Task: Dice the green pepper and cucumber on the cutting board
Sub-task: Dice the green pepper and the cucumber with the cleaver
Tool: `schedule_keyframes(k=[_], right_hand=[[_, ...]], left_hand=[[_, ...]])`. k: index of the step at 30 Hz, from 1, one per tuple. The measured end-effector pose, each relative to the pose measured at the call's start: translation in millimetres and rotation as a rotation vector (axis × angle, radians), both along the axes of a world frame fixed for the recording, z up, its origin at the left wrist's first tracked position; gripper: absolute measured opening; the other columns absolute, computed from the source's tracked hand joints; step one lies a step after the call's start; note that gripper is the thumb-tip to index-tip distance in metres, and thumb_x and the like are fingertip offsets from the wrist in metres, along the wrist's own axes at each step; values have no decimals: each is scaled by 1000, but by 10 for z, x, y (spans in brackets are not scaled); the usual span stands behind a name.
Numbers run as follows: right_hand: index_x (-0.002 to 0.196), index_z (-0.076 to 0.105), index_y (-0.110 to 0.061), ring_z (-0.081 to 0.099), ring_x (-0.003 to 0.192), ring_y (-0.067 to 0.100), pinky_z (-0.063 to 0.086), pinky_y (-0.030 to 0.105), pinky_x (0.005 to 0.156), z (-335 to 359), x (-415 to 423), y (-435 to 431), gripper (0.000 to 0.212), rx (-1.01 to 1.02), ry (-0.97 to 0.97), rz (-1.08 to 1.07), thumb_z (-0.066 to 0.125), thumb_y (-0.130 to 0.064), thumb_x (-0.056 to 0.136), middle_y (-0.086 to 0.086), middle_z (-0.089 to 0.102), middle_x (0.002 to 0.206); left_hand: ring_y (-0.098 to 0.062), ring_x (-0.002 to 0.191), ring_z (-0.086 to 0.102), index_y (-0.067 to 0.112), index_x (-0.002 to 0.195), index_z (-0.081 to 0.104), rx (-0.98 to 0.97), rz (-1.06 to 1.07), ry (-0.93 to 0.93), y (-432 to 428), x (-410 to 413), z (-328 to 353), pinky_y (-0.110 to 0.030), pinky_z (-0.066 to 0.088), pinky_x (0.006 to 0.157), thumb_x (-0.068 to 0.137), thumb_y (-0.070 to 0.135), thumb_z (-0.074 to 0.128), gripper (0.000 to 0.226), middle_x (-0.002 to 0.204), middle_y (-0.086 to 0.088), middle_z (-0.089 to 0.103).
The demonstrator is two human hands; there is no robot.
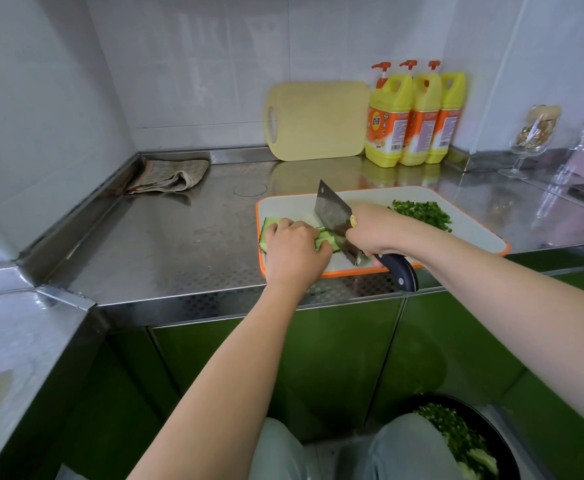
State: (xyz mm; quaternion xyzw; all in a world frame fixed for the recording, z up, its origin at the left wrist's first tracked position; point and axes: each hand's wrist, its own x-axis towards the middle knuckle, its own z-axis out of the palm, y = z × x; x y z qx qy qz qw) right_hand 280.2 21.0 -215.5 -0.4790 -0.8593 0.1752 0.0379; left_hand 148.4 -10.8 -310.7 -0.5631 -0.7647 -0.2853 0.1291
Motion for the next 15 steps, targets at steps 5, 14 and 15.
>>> schedule_keyframes(k=[5,14,15], right_hand=[[80,47,-3,49,44,25,37,22,44,-6,-60,38,12,-30,-26,-4,40,4,87,16,53,62],[89,48,-4,57,46,27,41,23,39,-88,-17,120,9,-2,144,-95,39,-4,92,15,54,72],[93,48,-4,57,46,28,41,23,39,-56,7,110,9,-13,149,-93,39,-4,93,16,54,74]], left_hand=[[-26,95,50,17,81,73,1,-5,-10,-2,-7,1,-39,34,92,80,36,47,33,97,2,71],[-27,93,48,18,66,54,-6,0,-4,-40,2,32,-40,35,90,83,33,51,23,86,-3,68],[-27,93,48,17,67,57,-4,0,-3,-38,4,29,-40,35,90,83,32,51,24,86,-3,68]])
